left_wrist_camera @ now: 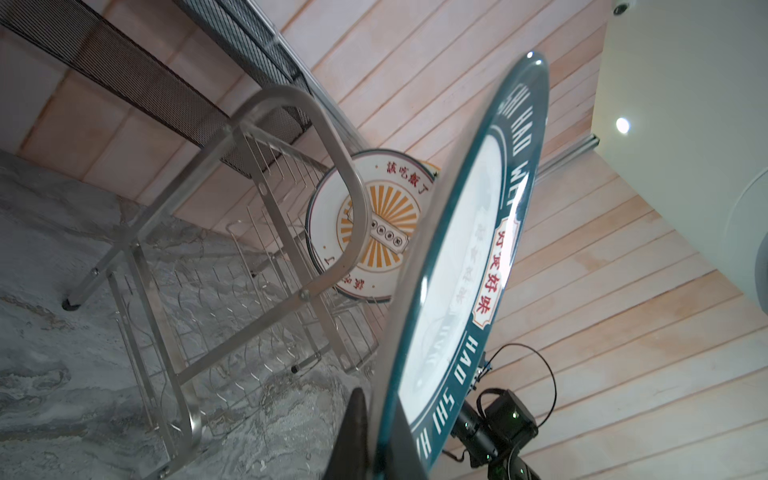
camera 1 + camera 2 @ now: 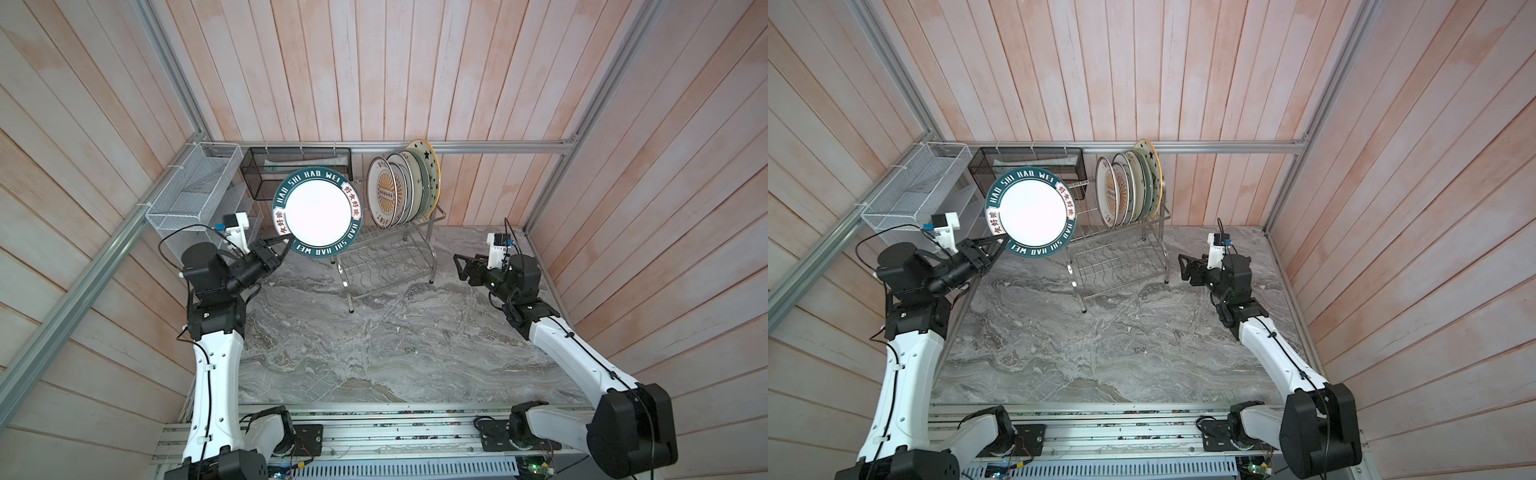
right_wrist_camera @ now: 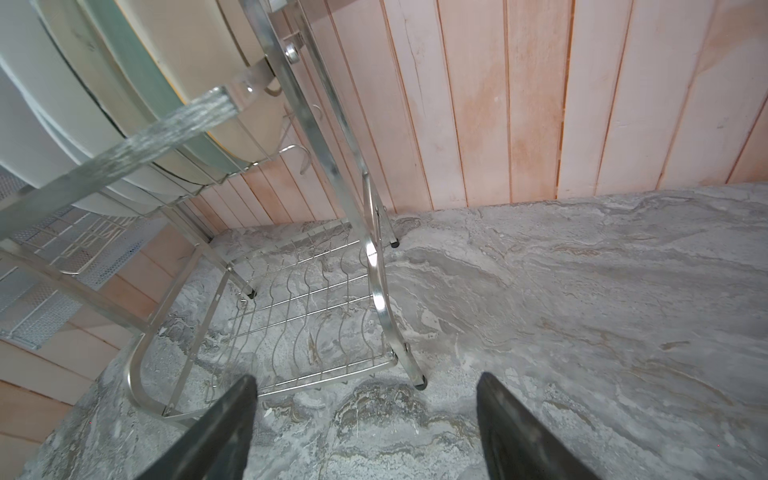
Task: Load plates into a dish rack
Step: Place the plate on the dish rack.
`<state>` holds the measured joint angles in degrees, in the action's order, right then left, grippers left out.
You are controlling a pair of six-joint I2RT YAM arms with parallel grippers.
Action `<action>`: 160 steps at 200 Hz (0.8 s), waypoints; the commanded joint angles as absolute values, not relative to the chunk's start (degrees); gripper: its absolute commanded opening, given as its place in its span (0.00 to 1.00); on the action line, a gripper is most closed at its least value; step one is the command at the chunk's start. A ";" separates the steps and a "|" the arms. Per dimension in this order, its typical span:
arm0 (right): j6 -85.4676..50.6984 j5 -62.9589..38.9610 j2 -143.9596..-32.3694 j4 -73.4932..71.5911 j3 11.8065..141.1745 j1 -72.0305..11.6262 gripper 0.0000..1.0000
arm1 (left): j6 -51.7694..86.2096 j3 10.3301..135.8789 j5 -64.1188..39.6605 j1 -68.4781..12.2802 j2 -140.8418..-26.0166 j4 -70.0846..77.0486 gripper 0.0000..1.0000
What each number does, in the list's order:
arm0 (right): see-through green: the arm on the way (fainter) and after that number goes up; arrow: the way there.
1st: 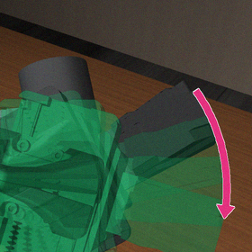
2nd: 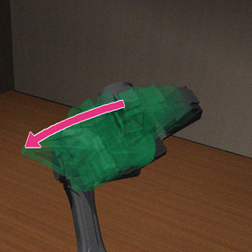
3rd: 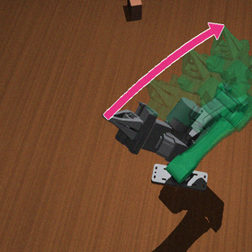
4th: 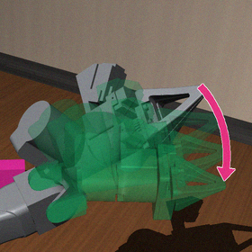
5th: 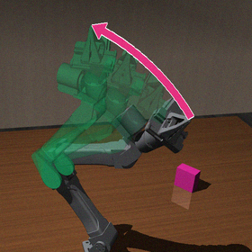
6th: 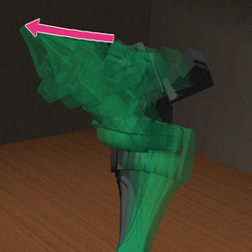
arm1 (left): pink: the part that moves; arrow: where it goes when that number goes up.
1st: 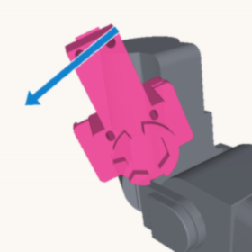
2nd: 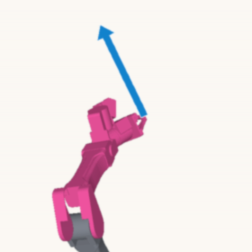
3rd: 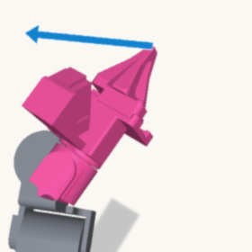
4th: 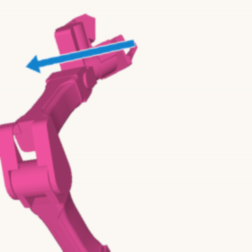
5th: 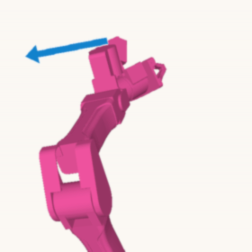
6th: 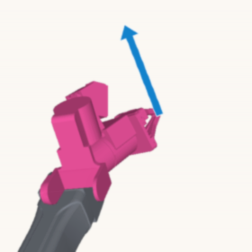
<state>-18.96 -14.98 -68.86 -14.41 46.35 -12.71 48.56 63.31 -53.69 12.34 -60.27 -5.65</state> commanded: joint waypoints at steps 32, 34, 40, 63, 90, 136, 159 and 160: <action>-17.82 -23.30 -63.21 -14.19 49.14 -12.93 0.83 | 37.77 62.43 -53.33 -1.57 -61.00 -6.74 0.00; -17.84 -23.45 -62.98 -14.07 49.20 -12.92 0.83 | 37.50 62.34 -53.34 -2.15 -61.13 -6.65 0.00; -17.94 -23.88 -62.36 -13.56 49.58 -12.83 0.83 | 36.73 62.01 -53.37 -3.84 -61.51 -6.36 0.00; -18.76 -24.56 -59.82 -11.54 50.73 -11.99 0.83 | 33.22 61.20 -50.69 -10.07 -63.87 -7.09 0.00; -19.48 -26.80 -56.63 -10.54 50.98 -9.96 0.84 | 30.38 60.51 -45.16 -15.60 -66.62 -8.71 0.00; -19.22 -38.96 -54.31 -10.32 52.18 -7.77 0.85 | 28.83 60.06 -42.16 -19.12 -68.29 -6.85 0.00; -21.84 -45.49 -54.75 -13.90 51.86 -7.73 0.84 | 29.32 59.07 -42.76 -19.16 -68.33 -5.10 0.00; -22.00 -45.77 -54.80 -14.11 51.77 -7.73 0.84 | 29.38 59.06 -42.82 -19.16 -68.35 -5.01 0.00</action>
